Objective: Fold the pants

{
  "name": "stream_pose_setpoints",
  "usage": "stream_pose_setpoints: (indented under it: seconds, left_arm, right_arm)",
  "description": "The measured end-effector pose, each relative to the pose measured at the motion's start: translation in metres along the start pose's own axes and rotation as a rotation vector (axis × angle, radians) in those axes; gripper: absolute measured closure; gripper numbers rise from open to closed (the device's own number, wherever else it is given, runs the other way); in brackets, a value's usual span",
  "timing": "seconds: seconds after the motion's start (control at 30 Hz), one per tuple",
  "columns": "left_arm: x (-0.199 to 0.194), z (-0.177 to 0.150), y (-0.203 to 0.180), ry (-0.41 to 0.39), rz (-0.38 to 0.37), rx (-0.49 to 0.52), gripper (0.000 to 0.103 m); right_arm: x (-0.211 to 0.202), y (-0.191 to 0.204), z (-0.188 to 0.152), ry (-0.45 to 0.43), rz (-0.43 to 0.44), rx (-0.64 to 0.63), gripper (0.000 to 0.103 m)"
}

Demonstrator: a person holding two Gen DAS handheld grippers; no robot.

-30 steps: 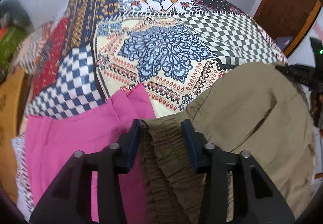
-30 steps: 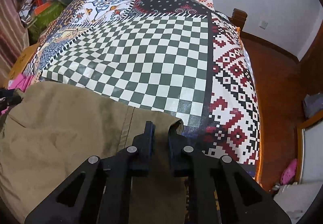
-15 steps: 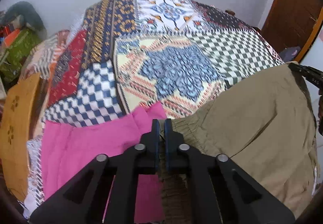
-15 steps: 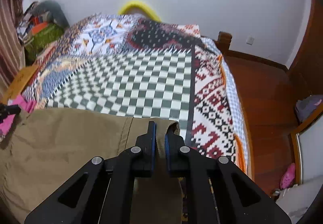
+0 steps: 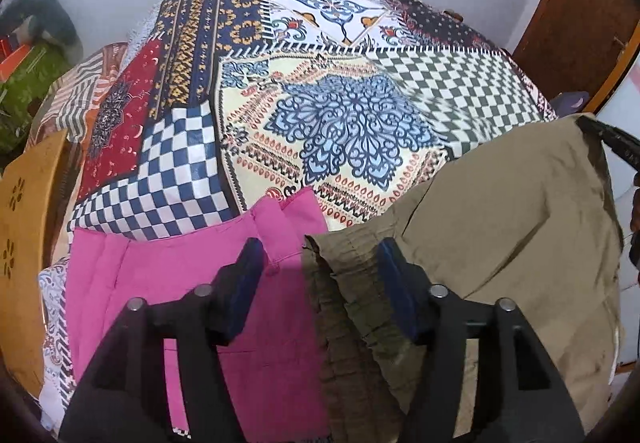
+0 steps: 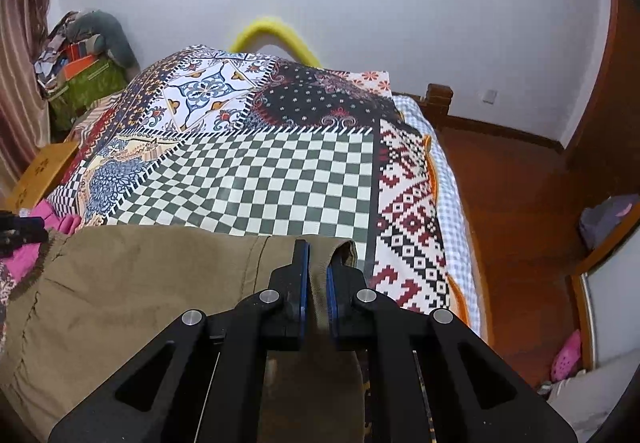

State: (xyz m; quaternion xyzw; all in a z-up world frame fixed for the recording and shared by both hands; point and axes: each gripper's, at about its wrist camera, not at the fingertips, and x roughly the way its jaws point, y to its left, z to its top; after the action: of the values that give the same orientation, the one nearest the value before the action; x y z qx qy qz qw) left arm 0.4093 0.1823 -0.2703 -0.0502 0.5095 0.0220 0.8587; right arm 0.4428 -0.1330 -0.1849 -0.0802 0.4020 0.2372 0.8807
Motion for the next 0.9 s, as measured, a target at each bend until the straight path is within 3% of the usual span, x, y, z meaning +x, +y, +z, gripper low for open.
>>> stream_pose_setpoints:
  seconds: [0.13,0.27,0.4,0.6,0.9]
  left_arm:
    - [0.016,-0.003,-0.001,0.049,-0.105,-0.027,0.044]
    - [0.020,-0.006,-0.009,0.048,-0.114,0.019,0.047]
    - [0.020,-0.006,-0.009,0.045,-0.128,0.023,0.061]
    - [0.005,-0.003,-0.016,-0.038,-0.034,0.042,0.085]
    - [-0.027,0.010,-0.017,-0.134,0.045,0.053,0.091]
  right_arm:
    - [0.001,-0.003,-0.004,0.007,0.009,0.002,0.096]
    - [0.006,-0.006,-0.009,0.024,0.007,0.004,0.096]
    - [0.010,-0.008,-0.014,0.035,0.012,0.014,0.096]
    - [0.012,-0.008,-0.020,0.048,0.016,0.027,0.096]
    - [-0.011,-0.009,-0.004,-0.034,-0.005,0.034,0.096]
